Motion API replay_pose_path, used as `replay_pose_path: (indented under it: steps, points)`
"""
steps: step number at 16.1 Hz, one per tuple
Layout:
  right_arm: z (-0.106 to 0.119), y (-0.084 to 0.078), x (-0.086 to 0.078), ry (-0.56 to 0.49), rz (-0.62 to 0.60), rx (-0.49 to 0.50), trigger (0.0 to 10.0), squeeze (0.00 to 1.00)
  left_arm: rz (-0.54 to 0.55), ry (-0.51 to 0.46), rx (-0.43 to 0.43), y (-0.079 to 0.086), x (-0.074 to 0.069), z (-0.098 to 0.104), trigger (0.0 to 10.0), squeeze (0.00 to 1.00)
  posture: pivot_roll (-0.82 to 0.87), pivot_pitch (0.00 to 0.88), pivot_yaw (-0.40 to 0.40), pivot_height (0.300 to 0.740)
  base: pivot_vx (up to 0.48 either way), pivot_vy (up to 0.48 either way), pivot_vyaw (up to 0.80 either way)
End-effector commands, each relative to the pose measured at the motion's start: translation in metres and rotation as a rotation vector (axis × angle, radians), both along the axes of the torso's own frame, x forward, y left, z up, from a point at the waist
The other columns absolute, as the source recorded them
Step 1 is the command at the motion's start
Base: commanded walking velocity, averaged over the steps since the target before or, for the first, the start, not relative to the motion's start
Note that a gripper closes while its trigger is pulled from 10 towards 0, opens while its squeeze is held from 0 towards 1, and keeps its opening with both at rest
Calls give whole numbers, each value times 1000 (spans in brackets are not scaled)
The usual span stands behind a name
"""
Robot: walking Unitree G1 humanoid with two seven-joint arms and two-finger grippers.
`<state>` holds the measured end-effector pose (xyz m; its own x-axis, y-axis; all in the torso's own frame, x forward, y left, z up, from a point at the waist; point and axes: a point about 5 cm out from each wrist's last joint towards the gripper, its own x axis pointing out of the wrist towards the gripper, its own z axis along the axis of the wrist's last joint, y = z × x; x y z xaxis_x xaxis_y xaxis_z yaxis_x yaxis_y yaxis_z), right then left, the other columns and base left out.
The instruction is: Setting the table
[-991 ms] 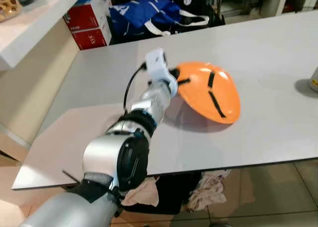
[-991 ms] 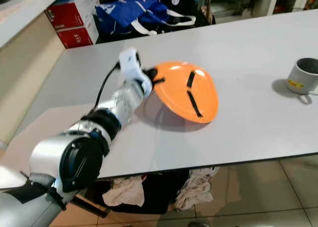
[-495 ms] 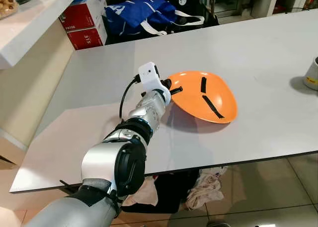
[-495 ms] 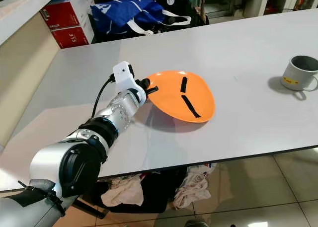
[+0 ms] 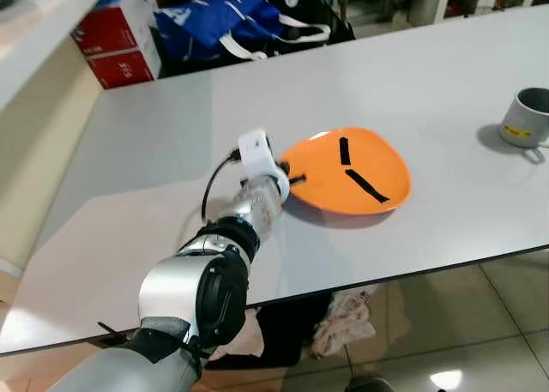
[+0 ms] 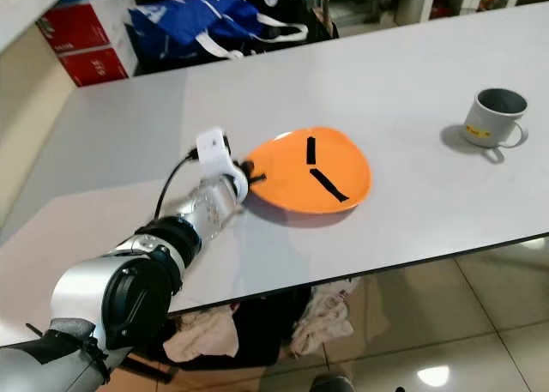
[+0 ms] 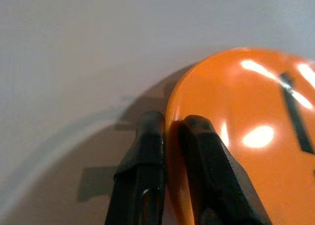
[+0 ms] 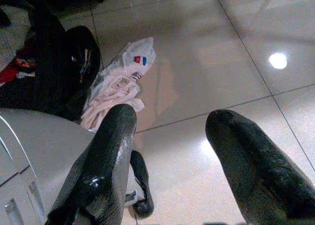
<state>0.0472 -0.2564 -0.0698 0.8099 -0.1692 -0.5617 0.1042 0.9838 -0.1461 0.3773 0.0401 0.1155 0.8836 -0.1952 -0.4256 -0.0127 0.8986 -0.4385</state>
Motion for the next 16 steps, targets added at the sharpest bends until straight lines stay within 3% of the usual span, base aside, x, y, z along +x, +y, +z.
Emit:
replay_pose_path:
  steps: [1,2,6,7,9,10,16]
  points:
    - [-2,6,-3,13,27,18,10000,0,-57,74,-30,-32,-21,-20,10000,867,-367,25,175,735,0,0,0]
    - [-3,6,-3,15,28,18,10000,0,-52,82,-27,-31,-22,-22,10000,1000,-365,25,175,735,0,0,0]
    - [-3,6,-2,15,31,21,10000,0,-42,71,6,-28,-19,-19,10000,1000,-359,22,174,735,0,0,0]
    - [-3,6,-1,14,33,21,10000,0,-40,49,19,-27,-17,-15,10000,1000,-355,20,173,735,0,0,0]
    - [-2,5,2,0,27,19,10000,0,-74,-52,126,-26,-8,1,10000,1000,-339,13,177,735,0,0,0]
    - [-1,5,5,-6,24,22,10000,0,-78,-66,128,-25,-6,4,10000,1000,-328,5,177,735,0,0,0]
    - [-2,7,33,-16,38,42,10000,0,-63,-129,204,-5,3,10,10000,1000,-264,0,168,735,0,0,0]
